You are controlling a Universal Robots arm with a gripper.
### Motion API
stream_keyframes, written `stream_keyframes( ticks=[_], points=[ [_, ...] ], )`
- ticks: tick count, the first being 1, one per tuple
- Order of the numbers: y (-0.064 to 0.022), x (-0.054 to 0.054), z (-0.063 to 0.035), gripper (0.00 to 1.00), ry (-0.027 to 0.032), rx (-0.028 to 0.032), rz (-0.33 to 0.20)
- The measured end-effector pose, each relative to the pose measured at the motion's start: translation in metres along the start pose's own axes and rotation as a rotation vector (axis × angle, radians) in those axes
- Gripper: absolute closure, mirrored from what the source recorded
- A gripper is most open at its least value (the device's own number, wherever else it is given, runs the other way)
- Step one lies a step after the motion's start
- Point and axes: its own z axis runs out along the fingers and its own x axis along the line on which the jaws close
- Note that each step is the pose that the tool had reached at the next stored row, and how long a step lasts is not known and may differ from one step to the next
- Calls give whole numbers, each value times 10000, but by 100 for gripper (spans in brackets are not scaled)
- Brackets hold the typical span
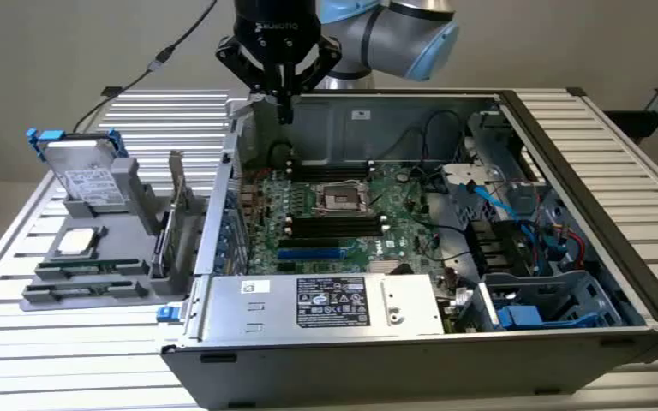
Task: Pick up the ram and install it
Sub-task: 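Reach for the ram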
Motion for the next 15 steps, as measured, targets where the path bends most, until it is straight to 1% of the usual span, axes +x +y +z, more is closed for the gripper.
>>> stream_keyframes(
  ticks=[11,12,13,15],
  points=[
    [0,0,0,90,0,0,0],
    [0,2,0,90,11,1,1],
    [-1,14,-1,90,62,4,4],
    [-2,62,-2,90,295,7,15]
  ],
)
